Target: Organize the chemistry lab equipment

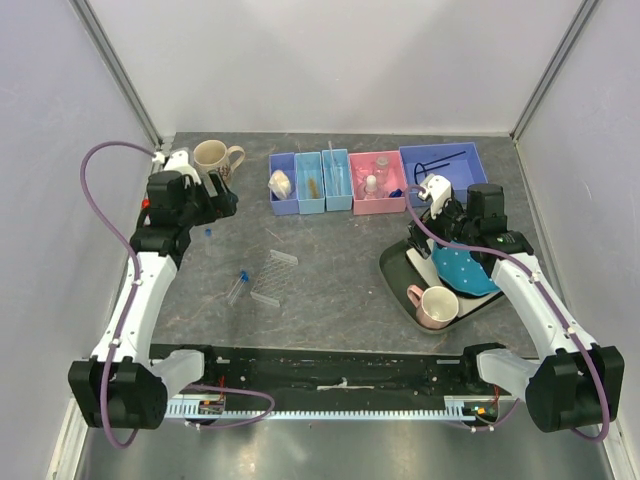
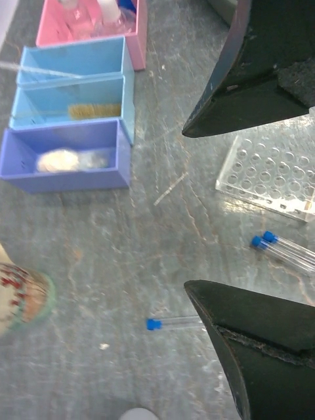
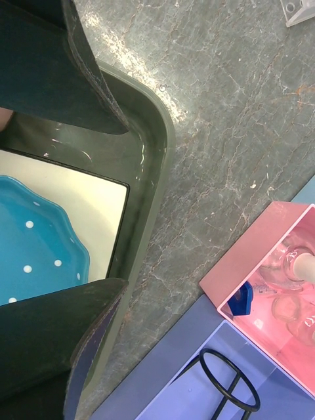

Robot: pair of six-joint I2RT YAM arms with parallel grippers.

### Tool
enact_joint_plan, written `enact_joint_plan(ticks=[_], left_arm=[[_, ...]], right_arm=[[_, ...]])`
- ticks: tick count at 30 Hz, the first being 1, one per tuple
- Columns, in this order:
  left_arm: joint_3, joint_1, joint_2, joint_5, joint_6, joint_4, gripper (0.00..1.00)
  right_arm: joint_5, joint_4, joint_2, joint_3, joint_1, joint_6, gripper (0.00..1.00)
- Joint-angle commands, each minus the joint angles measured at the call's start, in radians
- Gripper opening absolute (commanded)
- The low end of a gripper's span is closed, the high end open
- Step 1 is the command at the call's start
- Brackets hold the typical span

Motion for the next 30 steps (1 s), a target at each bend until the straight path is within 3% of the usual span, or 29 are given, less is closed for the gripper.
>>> enact_joint_plan(ticks=[1, 8, 13, 18, 25, 30], left_arm=[[-0.057, 0.039, -0.023, -0.005, -0.051, -0.017, 0.95], [-0.088, 0.039, 0.092, -0.166, -0.071, -0.040, 0.90], [-0.060, 0.039, 0.265, -0.233, -0.091, -0.096, 0.85], [-0.008, 0.039, 0.396, -0.166, -0.062, -0.155, 0.67], [0.009, 0.039, 0.445, -0.161, 0.002, -0.195, 0.62], [0.076, 0.039, 0.506, -0.305, 0.064, -0.205, 0.61]], right_arm=[[-0.038, 0.027, 0.001, -0.006, -0.005, 0.010, 0.98], [-0.044, 0.025, 0.005, -0.006, -0.005, 0.010, 0.98], [-0.044, 0.024, 0.005, -0.006, -0.005, 0.008, 0.98], [-0.045, 0.024, 0.003, -0.006, -0.005, 0.007, 0.98], [-0.050, 0.021, 0.000, -0.006, -0.005, 0.005, 0.98], [-0.065, 0.019, 0.008, -0.004, -0.004, 0.007, 0.98]])
